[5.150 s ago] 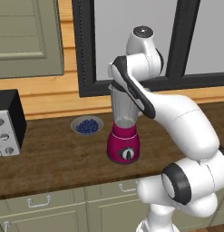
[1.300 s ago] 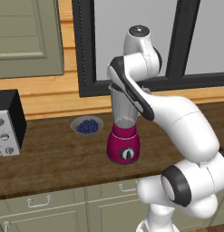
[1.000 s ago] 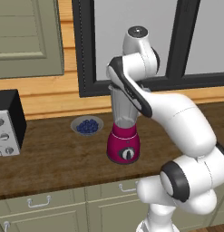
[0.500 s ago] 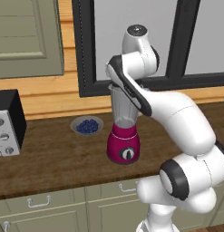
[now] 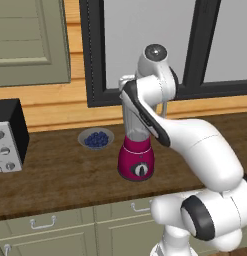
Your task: Close the lid blender by securely placing the lid on top.
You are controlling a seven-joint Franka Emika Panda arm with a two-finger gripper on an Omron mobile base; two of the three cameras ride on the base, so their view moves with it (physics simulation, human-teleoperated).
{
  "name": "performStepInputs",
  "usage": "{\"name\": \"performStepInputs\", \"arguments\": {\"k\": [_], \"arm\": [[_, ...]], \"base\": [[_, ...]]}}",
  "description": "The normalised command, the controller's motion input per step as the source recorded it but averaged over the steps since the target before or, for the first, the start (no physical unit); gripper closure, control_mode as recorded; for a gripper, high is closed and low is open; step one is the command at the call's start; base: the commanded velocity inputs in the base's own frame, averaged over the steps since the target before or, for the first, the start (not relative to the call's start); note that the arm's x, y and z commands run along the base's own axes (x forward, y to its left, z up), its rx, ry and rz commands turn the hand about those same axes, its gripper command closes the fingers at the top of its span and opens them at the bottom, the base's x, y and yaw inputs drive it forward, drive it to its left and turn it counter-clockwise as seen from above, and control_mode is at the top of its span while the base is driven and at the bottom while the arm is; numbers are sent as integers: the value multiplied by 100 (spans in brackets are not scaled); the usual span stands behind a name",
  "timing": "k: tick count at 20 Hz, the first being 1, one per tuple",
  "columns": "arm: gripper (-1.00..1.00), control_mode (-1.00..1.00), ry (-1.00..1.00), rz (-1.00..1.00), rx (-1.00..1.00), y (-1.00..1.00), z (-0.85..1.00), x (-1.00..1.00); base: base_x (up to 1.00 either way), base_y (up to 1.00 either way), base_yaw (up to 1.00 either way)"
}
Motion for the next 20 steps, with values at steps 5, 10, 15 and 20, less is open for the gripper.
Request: {"name": "performStepInputs", "arguments": {"k": [5,10,15,20], "arm": [[100,-100,-6,0,0,-17,-13,12],[100,-100,-1,0,0,-2,-14,4],[-100,-100,0,0,0,0,-21,-1],[-100,-100,0,0,0,-6,-6,0]], "base": [[0,0,0],[0,0,0],[0,0,0],[0,0,0]]}}
